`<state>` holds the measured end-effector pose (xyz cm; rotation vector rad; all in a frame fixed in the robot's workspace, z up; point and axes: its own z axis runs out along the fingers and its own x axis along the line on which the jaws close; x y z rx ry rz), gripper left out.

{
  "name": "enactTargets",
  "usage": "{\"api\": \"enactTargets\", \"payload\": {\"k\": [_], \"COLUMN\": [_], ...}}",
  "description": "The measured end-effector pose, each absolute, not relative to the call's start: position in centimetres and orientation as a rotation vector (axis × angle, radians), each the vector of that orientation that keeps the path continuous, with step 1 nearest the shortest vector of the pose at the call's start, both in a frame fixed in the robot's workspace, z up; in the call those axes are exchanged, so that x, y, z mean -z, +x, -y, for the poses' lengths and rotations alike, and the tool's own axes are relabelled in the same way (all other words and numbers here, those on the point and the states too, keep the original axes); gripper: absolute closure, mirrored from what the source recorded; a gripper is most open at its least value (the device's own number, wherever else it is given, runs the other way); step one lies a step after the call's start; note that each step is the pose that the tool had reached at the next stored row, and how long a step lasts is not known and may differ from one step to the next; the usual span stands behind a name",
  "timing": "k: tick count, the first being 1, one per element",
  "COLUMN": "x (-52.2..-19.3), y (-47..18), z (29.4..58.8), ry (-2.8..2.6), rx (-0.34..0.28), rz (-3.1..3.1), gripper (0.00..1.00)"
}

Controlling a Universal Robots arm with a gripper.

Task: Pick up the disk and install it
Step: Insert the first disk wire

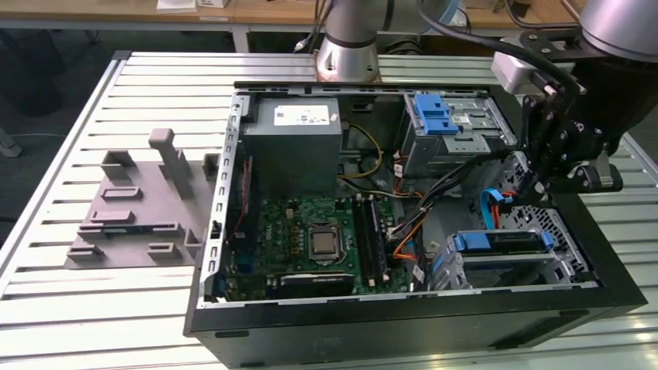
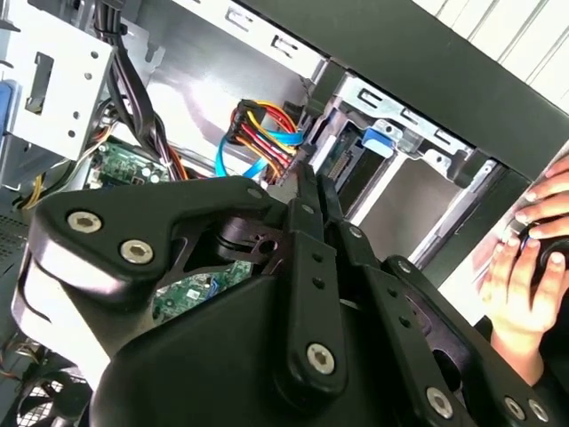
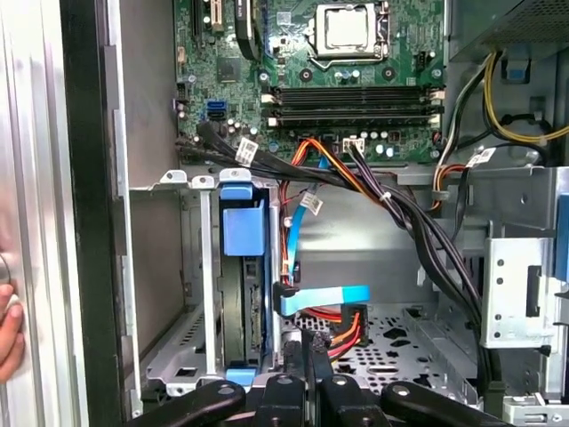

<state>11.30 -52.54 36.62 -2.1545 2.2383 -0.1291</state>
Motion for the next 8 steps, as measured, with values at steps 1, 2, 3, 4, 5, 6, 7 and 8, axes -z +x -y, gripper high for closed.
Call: {"api": "enactTargets", "payload": {"k": [1,2,3,4,5,6,7,8], "x": [-36.59,-36.57,-36.53,-36.49,-36.43,-36.37,-36.29,-36.22], "y": [11.30,11.30,11.28,11.28,11.27,11.27,11.27,11.27], "z": [52.41,52.25,52.07,51.91,51.81,51.74,51.67,51.64], "ry": [-2.155,-2.155,-2.156,-2.156,-2.157,-2.159,-2.161,-2.163], "rx": [0.130,0.132,0.132,0.134,0.137,0.141,0.146,0.152], "rz": [-2.239,-2.239,-2.239,-2.240,-2.241,-2.242,-2.244,-2.246], "gripper": [0.83,0.83,0.82,0.82,0.75,0.75,0.75,0.75]}}
